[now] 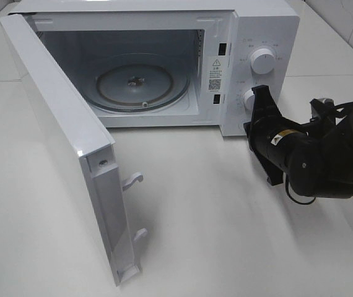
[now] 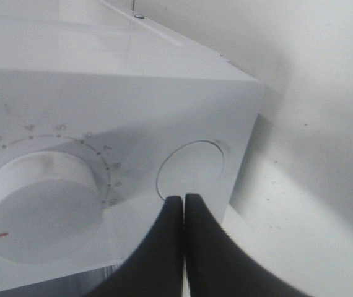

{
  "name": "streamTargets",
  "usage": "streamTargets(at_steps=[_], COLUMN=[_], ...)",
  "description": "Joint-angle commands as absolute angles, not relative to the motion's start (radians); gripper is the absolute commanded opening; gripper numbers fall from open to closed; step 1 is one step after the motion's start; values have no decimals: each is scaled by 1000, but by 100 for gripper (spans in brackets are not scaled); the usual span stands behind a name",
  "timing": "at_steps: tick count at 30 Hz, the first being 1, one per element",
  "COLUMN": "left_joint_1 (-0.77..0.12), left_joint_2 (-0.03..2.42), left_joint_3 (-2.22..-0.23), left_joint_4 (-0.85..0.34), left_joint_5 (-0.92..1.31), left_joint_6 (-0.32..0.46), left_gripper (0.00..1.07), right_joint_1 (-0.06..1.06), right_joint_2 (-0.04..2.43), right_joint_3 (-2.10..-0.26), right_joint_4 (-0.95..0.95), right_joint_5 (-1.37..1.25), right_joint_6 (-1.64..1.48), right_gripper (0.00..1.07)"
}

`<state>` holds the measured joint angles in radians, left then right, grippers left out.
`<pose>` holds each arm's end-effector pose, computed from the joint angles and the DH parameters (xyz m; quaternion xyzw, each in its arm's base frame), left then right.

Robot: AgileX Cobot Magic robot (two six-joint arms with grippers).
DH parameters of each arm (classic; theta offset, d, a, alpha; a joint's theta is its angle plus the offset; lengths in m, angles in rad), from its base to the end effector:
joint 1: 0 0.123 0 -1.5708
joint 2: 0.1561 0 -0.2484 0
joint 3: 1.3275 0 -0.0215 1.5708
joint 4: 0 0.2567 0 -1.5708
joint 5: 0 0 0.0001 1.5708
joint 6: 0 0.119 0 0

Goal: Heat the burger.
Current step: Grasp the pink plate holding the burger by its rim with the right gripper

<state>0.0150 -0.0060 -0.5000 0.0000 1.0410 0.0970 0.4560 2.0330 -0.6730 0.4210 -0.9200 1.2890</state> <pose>0.0624 0.0009 0.2699 0.0347 0.8457 0.0298 0.5316 0.3256 0.1166 0.0427 0.5064 0.6531 0.3874 0.4086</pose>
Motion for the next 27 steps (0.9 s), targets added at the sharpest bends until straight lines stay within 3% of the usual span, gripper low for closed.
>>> streamTargets(at_steps=[1,13,22,27], left_joint_1=[10,10,10,10], left_joint_2=[-25,-25,-25,-25], left_joint_3=[-497,-497,-497,-497], left_joint_4=[-13,-13,-13,-13], left_joint_5=[1034,1034,1034,1034], left_joint_6=[98,98,98,98], left_gripper=[100,100,100,100], right_joint_1=[457,457,454,454], right_joint_2=[1980,1743,1503,1461], right_joint_3=[-622,-528,-528,-538], right_joint_4=[416,498,625,609], right_joint_5=[-911,-625,-111,107], right_joint_6=[1239,624,-162,-272], right_gripper=[0,0,0,1])
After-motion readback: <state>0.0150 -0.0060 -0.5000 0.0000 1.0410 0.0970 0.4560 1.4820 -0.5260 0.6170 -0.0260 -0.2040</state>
